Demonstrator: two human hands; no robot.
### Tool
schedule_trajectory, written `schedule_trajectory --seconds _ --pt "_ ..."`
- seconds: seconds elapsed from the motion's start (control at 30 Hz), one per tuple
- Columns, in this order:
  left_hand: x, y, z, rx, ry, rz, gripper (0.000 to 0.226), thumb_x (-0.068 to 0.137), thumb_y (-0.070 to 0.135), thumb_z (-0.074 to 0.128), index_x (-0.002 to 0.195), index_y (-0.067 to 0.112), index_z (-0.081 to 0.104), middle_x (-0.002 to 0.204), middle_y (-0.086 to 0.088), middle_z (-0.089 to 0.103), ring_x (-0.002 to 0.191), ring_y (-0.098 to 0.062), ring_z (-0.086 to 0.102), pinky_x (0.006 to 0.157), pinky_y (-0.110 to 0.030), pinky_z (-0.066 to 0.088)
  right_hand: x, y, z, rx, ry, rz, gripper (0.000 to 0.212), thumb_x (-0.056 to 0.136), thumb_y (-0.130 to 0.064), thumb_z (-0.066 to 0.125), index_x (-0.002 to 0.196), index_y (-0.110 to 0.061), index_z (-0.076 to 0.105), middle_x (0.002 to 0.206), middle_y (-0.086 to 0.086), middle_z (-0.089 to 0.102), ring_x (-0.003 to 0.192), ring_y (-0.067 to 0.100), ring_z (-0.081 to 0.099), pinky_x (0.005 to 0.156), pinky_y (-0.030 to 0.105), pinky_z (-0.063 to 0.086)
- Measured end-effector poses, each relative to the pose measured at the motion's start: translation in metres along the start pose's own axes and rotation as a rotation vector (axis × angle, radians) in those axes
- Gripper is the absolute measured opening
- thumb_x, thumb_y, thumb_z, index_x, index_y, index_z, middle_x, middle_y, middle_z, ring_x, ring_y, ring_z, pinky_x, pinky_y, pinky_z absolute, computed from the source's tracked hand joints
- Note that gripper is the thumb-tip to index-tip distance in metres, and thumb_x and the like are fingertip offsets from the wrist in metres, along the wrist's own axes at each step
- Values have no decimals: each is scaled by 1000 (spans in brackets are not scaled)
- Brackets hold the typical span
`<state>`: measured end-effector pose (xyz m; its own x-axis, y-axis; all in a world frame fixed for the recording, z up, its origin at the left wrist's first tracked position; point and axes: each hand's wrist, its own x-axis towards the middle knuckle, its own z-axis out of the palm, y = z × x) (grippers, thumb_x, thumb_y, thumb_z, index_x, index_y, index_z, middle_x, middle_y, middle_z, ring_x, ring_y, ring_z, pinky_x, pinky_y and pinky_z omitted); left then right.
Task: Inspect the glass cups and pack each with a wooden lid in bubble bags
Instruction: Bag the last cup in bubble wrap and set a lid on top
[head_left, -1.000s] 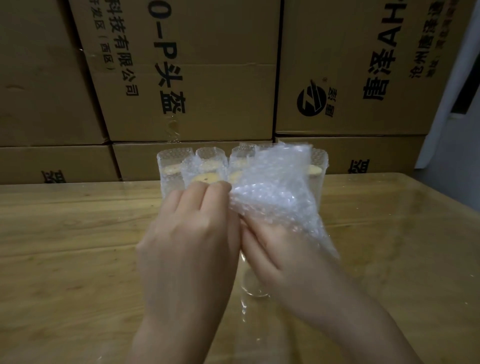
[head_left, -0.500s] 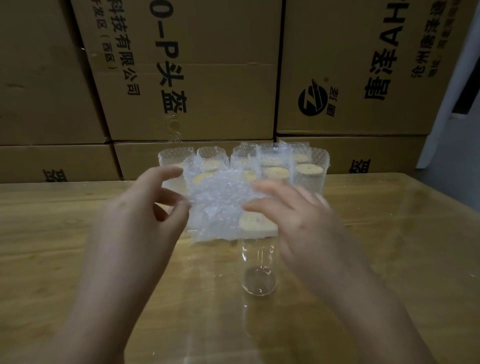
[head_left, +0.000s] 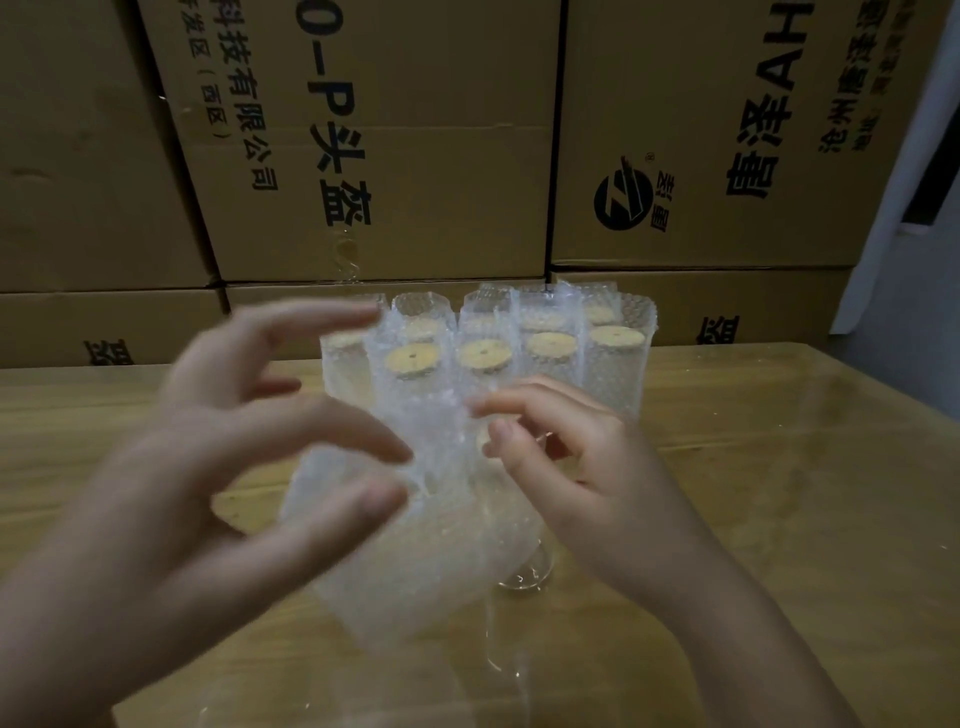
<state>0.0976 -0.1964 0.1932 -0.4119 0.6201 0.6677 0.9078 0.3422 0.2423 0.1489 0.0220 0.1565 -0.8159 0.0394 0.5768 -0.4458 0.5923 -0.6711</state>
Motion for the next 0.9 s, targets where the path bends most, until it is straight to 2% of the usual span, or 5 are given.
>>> schedule_trajectory --seconds 0.13,0.37,0.5,0.67,0.9 --pt "-4 0 6 -18 -174 -7 52 73 81 53 115 51 58 151 11 36 133 -3 41 87 -30 48 4 13 7 -96 -10 90 24 96 -25 51 115 -23 65 101 -21 59 89 -3 55 73 11 43" --pt "0 10 24 25 -465 -93 58 62 91 46 117 76 37 152 36 -6 140 11 5 104 -36 33 7 35 19 -283 -60 157 37 97 -37 42 132 -28 52 122 -22 50 87 -10 50 79 14 41" --pt "4 21 42 427 -553 -277 74 60 86 43 125 59 20 144 25 -39 142 -9 -25 116 -37 14 8 39 21 -197 -2 189 39 96 -37 45 133 -26 51 116 -22 47 83 -8 51 73 12 40" --pt "6 10 39 692 -492 -408 41 83 66 47 119 46 43 157 14 0 147 -20 4 115 -38 22 9 41 17 -157 70 170 37 96 -32 48 132 -24 53 111 -21 49 83 -4 53 73 16 46" --pt "9 -8 33 699 -339 -398 32 90 55 47 118 41 55 114 23 58 95 -2 59 68 -19 43 11 46 13 -19 144 48 14 93 -34 49 96 -28 61 106 -21 54 101 -2 54 85 16 46"
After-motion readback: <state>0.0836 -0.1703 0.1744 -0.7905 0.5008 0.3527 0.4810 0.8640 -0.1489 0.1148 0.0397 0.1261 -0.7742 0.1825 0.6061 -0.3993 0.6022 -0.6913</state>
